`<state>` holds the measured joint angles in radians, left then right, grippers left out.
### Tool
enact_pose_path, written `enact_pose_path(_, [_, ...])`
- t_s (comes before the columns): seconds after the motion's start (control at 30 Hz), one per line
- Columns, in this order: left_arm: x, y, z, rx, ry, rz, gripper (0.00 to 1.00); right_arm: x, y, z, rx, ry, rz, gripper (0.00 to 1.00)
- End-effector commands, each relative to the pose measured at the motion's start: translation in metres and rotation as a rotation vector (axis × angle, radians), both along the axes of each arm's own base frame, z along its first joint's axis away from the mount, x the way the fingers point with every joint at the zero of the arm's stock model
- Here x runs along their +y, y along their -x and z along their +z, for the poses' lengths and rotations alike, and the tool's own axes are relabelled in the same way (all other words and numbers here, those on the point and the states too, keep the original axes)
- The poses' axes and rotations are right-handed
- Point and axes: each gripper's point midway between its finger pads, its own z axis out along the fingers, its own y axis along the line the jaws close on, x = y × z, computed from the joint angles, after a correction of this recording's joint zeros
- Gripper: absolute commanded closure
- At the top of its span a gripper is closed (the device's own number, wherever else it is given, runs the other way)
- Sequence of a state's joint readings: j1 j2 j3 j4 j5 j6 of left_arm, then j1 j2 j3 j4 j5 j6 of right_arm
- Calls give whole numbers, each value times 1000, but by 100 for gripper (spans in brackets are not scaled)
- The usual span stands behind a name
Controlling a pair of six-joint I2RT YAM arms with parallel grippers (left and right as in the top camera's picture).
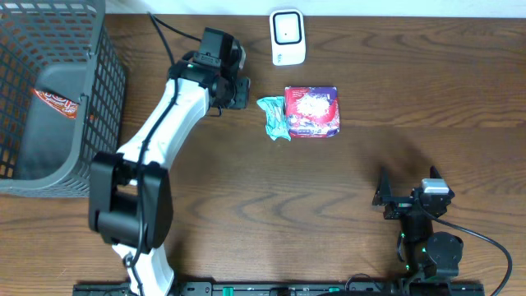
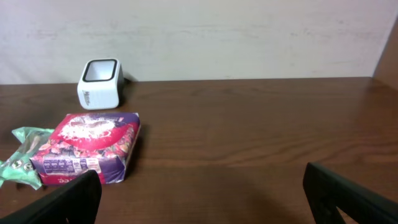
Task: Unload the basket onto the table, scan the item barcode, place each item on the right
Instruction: 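Lift the orange pack out and carry it toward the scanner, then hold the orange pack before the scanner, then release it by the wipes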
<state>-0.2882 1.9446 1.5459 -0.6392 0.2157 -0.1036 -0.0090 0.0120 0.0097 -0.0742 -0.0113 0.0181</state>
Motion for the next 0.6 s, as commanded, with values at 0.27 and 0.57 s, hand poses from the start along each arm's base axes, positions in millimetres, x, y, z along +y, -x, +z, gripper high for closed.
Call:
enact_pose_path(0.27, [-3, 15, -59, 176, -15, 57, 92, 0, 0, -2, 3, -14, 0, 1])
enact_pose_path(0.57, [-15, 26, -70, 208, -25, 37, 92, 0, 0, -2, 3, -14, 0, 1])
